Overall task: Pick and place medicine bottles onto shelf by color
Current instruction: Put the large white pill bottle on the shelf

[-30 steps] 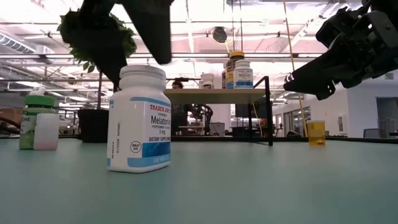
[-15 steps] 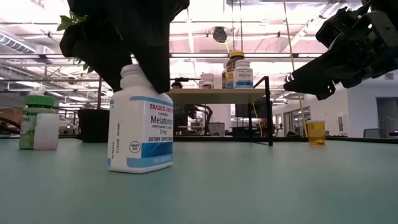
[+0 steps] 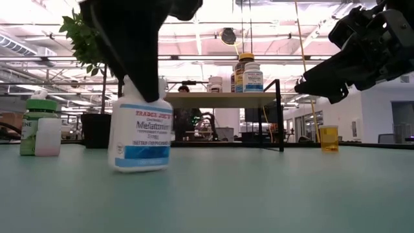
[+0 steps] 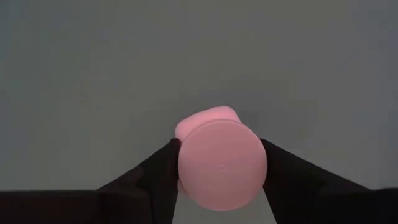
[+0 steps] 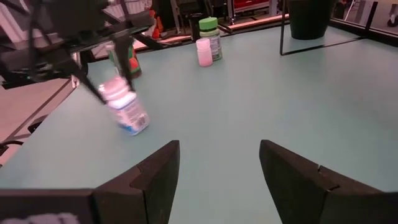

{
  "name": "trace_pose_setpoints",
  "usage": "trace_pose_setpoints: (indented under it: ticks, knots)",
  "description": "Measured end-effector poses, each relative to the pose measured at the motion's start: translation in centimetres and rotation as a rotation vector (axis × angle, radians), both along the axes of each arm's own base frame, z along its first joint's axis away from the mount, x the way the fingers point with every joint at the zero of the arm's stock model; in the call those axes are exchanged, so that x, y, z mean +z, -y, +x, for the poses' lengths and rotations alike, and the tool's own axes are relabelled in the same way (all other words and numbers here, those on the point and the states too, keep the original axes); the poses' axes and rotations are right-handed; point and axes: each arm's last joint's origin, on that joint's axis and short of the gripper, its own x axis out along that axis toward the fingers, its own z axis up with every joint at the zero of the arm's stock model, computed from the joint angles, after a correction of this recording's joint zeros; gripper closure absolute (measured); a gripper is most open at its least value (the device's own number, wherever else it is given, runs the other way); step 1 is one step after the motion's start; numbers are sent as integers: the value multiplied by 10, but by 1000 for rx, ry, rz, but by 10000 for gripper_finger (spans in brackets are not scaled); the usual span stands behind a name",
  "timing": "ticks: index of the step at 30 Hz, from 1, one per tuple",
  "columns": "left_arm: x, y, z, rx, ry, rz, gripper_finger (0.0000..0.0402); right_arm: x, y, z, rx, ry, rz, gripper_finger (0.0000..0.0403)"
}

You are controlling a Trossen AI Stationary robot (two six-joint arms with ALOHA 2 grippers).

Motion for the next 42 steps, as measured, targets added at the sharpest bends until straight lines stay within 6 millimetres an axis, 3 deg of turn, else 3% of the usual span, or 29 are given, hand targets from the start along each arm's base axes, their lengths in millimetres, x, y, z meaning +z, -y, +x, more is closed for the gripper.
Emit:
trace_pose_setpoints:
  ticks: [9,18,26,34,42]
  knots:
    - [7,-50,17,-131,-76,-8,232,0,0,0,2,0,-4,188]
    - [65,-101,25,-287,34,54,209,1,0,0,7,5,-22,188]
    - [109,-168,32,-370,120,204,226,1,0,0,12,6,-23,188]
    - [139,-256,33,-225,224,155,224,1,0,0,18,2,-46,188]
    - [156,-307,23,-308,283,214,219,-1,0,0,21,-9,-60,188]
